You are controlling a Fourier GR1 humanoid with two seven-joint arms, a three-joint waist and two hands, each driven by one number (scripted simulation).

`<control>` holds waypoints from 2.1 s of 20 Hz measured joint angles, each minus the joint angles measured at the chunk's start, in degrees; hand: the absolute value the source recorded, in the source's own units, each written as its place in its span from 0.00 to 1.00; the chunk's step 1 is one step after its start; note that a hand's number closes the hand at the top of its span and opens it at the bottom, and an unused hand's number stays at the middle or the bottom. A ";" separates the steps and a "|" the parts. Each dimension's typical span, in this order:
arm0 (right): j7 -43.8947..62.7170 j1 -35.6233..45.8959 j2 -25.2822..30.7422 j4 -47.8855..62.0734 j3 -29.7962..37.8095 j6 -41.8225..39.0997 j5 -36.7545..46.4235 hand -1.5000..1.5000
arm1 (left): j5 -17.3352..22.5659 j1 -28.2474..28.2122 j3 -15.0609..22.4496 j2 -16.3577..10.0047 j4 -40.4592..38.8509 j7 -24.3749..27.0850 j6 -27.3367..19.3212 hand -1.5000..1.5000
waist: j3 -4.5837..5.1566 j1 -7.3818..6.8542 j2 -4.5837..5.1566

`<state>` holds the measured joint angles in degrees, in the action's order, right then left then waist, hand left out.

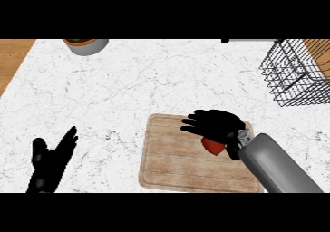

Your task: Pick the bell pepper from the cutting board and place it in the basket

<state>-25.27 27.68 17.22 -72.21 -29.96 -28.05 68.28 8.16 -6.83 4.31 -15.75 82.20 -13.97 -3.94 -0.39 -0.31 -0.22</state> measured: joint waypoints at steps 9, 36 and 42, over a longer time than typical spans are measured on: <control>-5.24 0.09 -0.51 3.63 -0.10 6.51 4.62 1.00 | -1.19 -0.80 -0.87 0.73 0.59 0.66 1.02 0.50 | 0.01 0.02 -0.01; 23.63 -15.25 -15.36 -17.13 30.43 18.41 -18.24 1.00 | -1.31 -4.81 -3.90 1.27 2.80 -0.28 1.34 0.50 | -0.04 3.80 -0.96; 36.99 -10.65 -15.98 -34.39 39.28 12.62 -29.03 1.00 | -1.78 -4.00 -3.58 1.53 2.37 0.17 1.65 0.50 | 0.10 2.85 -0.76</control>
<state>11.71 17.03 1.25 -106.60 9.32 -15.43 39.25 6.39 -10.84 0.73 -14.22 84.58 -13.81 -2.29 -0.29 2.54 -0.98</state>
